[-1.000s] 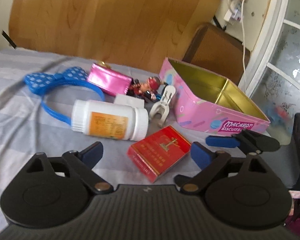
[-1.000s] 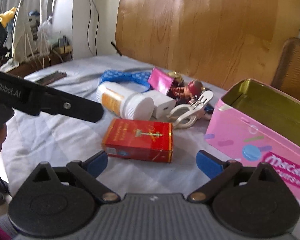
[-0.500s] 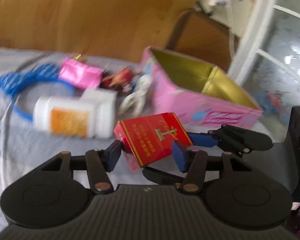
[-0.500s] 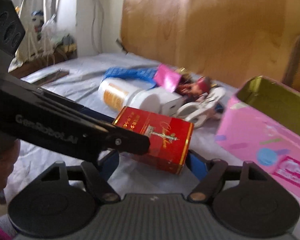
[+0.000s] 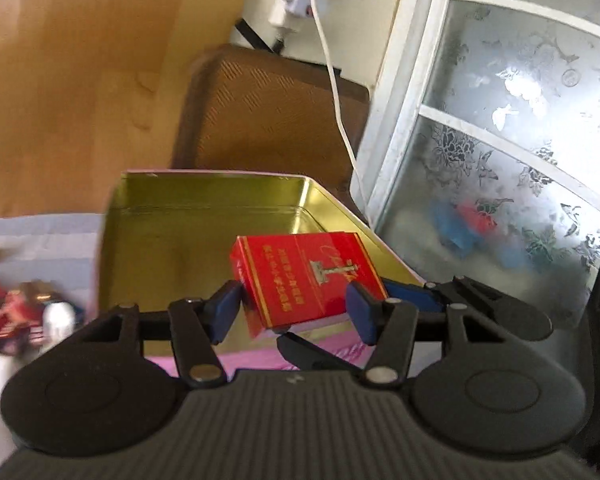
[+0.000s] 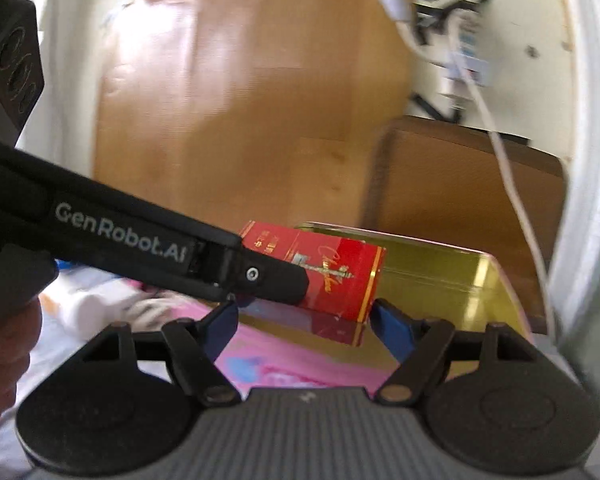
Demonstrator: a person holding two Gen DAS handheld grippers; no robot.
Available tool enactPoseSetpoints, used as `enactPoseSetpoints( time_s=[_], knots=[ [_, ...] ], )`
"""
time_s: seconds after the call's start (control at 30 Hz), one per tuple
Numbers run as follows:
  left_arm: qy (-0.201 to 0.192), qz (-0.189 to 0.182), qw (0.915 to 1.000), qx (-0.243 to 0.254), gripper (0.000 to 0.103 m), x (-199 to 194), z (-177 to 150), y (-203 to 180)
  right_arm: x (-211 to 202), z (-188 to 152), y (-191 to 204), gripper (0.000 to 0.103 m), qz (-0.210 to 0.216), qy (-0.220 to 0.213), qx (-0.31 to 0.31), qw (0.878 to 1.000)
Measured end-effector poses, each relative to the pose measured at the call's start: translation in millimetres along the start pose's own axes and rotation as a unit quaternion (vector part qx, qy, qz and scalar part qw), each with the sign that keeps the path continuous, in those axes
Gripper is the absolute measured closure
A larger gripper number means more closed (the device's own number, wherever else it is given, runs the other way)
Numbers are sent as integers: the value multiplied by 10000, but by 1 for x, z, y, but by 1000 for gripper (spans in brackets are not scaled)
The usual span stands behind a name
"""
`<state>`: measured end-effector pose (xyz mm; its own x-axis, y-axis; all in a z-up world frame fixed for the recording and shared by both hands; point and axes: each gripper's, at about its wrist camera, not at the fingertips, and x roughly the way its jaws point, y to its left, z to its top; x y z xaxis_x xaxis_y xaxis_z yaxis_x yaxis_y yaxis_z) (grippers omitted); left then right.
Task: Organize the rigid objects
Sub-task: 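Grasp the red box with the right tool and drop it into the pink tin, then grasp the white vitamin bottle with the right tool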
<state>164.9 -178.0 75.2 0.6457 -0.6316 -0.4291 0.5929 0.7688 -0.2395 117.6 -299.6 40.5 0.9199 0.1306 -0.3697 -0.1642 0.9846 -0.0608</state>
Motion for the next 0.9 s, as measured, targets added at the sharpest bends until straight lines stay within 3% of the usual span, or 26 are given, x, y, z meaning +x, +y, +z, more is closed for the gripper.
enactPoseSetpoints(
  time_s=[0.17,0.43,0.57,0.7,0.9],
  knots=[
    [321,148,9992,-180,38,32,-9,-7,21,-10,-28,23,-558,169,251,9980],
    [-106,309,9995,6,35,-28,-14,7,4,-27,-38,23,-679,22,592,9959],
    [-308,450,9984,-176,35,-84,-37,33,-11,-23,-22,38,-324,-189,610,9974],
    [-339,1072,9926,-462,35,-136,-75,77,-20,-20,25,46,321,-211,301,9988],
    [-400,1958,9697,-1403,36,-195,-100,165,8,-21,118,48,1529,288,-64,9878]
  ],
)
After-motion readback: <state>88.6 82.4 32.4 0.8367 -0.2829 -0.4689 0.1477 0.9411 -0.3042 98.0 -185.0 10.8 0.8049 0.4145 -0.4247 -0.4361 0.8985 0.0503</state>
